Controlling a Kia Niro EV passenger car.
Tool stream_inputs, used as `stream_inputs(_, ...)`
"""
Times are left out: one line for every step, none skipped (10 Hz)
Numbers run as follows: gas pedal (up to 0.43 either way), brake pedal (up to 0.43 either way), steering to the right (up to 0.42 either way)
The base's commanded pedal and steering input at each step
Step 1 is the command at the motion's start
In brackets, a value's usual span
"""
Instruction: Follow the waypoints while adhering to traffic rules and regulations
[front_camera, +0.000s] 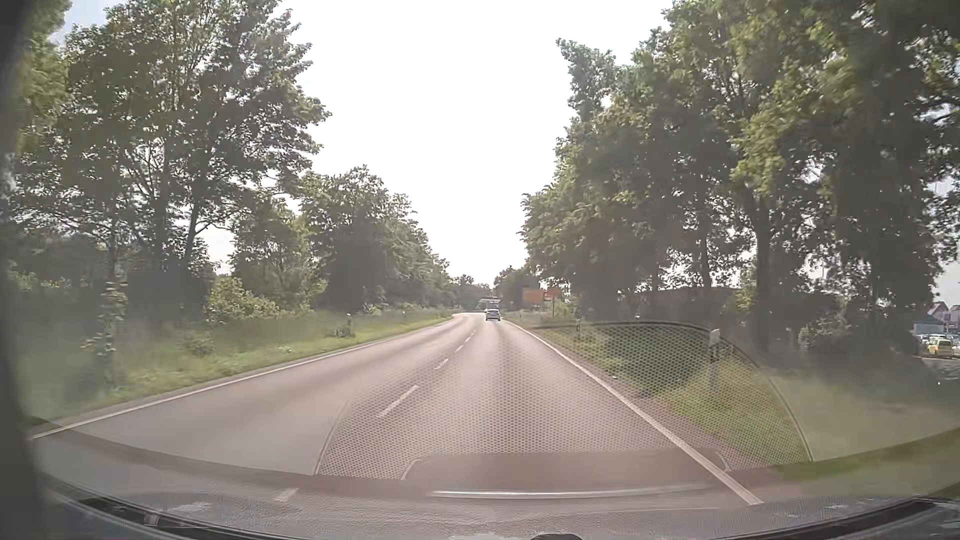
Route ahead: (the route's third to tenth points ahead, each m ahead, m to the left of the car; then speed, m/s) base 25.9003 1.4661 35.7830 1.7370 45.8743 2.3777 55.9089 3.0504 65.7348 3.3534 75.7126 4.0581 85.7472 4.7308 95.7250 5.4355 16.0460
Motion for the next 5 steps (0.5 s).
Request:
stream_inputs(0.000,0.000,-0.002)
stream_inputs(0.000,0.000,-0.003)
stream_inputs(0.000,0.000,-0.003)
stream_inputs(0.000,0.000,-0.003)
stream_inputs(0.000,0.000,-0.003)
